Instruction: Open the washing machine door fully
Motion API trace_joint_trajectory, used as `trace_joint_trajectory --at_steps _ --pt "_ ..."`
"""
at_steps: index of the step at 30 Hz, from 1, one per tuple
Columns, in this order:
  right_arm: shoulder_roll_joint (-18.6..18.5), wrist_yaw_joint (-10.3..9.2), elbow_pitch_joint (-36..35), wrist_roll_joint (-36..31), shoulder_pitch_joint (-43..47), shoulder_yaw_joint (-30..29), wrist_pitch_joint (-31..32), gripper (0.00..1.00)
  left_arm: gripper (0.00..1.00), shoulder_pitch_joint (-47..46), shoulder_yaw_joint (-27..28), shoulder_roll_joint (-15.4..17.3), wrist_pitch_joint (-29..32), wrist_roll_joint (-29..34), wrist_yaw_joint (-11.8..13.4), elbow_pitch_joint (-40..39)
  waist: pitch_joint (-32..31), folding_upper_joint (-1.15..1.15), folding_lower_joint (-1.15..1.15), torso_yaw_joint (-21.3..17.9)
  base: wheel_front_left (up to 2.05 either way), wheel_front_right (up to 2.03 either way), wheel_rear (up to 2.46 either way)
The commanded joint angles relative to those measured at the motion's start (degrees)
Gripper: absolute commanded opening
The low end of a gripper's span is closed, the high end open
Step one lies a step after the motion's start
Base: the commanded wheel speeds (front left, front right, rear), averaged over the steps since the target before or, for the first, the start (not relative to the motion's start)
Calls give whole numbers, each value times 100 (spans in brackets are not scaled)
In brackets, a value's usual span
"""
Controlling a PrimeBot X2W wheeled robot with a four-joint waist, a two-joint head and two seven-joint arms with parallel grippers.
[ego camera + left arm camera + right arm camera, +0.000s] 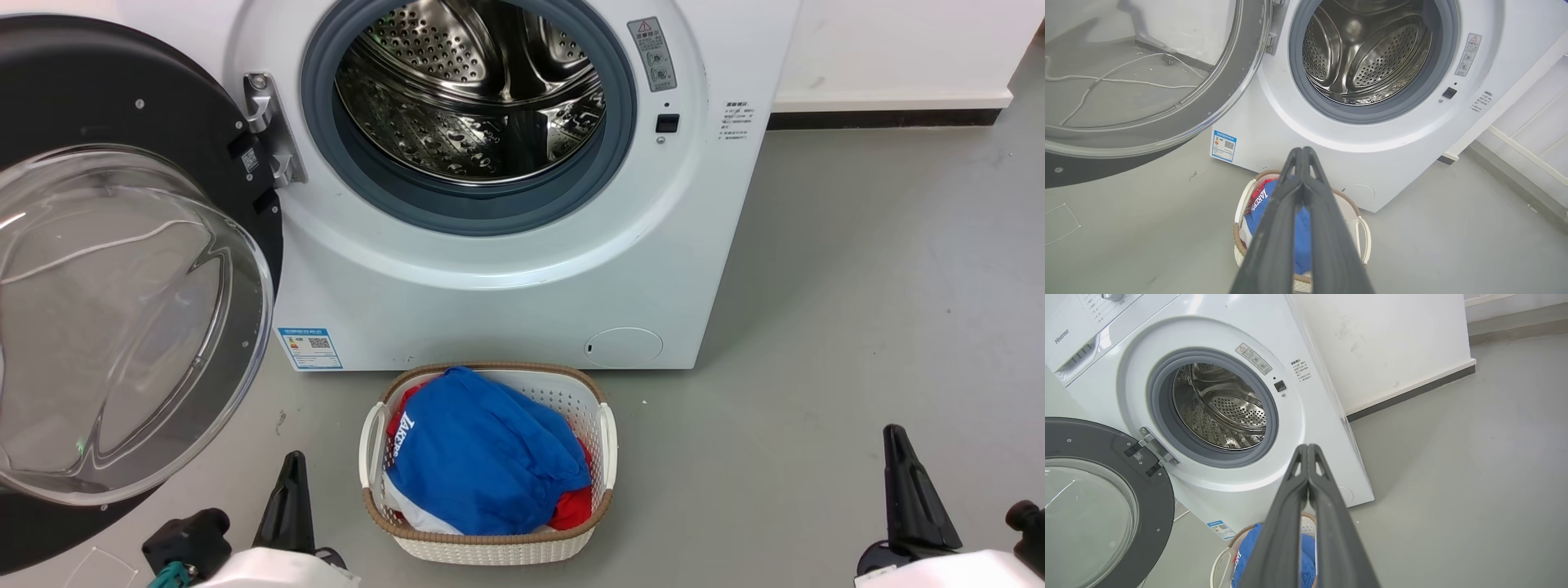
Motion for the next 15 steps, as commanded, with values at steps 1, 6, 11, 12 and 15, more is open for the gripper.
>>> trace_joint_trajectory --at_steps 1,6,11,12,15 --pt "-60 0 -29 241 -166 5 28 0 0 -189 35 0 39 -220 -29 -59 1 0 0 0 0 0 0" --pt "-79 0 55 735 -254 16 129 0 0 -243 78 0 160 -710 -75 -28 4 0 0 -2 0 0 0" --pt "-94 0 135 1200 -340 23 223 0 0 -303 117 0 272 -1171 -122 4 8 0 0 -3 0 0 0" --pt "-97 0 152 1289 -355 24 244 0 0 -315 124 0 293 -1261 -129 10 9 0 0 -3 0 0 0" --pt "-104 0 198 1550 -403 26 299 0 0 -341 145 0 358 -1521 -157 29 11 0 0 -4 0 0 0"
